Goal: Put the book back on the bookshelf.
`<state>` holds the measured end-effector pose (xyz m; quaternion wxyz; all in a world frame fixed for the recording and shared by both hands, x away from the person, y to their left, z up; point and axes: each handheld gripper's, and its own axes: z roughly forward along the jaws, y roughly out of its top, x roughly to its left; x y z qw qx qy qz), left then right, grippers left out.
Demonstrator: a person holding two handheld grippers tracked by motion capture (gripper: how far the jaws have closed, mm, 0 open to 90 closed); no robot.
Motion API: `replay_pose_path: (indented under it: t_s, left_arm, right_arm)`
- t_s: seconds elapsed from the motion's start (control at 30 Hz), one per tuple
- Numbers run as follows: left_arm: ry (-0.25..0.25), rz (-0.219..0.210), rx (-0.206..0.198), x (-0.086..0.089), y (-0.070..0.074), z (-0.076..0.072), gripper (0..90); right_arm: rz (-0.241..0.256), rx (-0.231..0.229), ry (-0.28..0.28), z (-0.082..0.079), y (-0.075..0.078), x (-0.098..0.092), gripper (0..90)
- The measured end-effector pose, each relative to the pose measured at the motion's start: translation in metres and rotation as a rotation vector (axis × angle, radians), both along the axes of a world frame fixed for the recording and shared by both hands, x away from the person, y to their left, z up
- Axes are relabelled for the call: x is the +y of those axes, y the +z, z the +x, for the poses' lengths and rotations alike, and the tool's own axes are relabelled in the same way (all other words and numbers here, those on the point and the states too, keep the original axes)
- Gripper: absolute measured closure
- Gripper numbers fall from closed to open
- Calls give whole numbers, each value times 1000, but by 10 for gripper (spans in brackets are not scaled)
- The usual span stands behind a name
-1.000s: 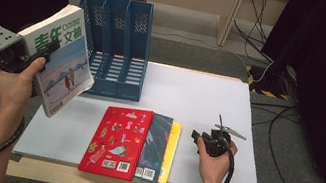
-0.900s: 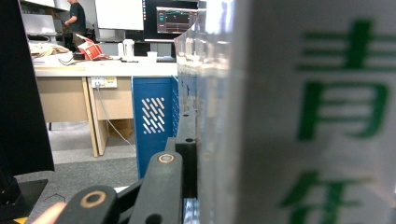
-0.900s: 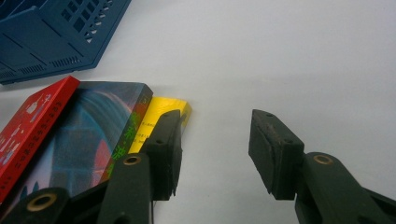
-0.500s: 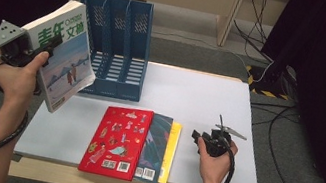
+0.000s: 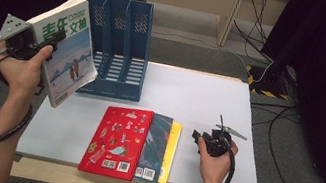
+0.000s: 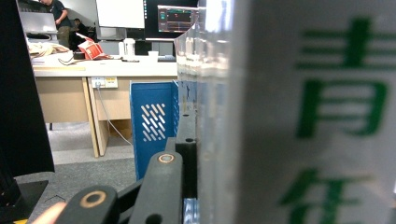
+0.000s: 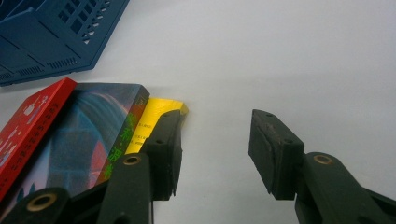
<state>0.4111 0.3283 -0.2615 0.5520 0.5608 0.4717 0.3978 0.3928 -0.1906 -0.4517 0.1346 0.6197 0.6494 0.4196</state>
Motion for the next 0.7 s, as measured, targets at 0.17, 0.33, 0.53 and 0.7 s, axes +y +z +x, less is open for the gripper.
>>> replay_pose_path:
  t_s: [0.17, 0.33, 0.53, 0.7]
  left_arm:
    - [2, -4, -4, 0, 3, 4, 737]
    - [8, -8, -6, 0, 6, 10, 737]
    - [9, -6, -5, -1, 8, 19, 737]
    - [11, -9, -4, -3, 9, 25, 737]
  right_arm:
    - [1, 1, -1, 0, 0, 0, 547]
    - [4, 2, -5, 0, 0, -1, 547]
    - [2, -5, -6, 0, 0, -2, 547]
    - [0, -1, -4, 0, 0, -1, 547]
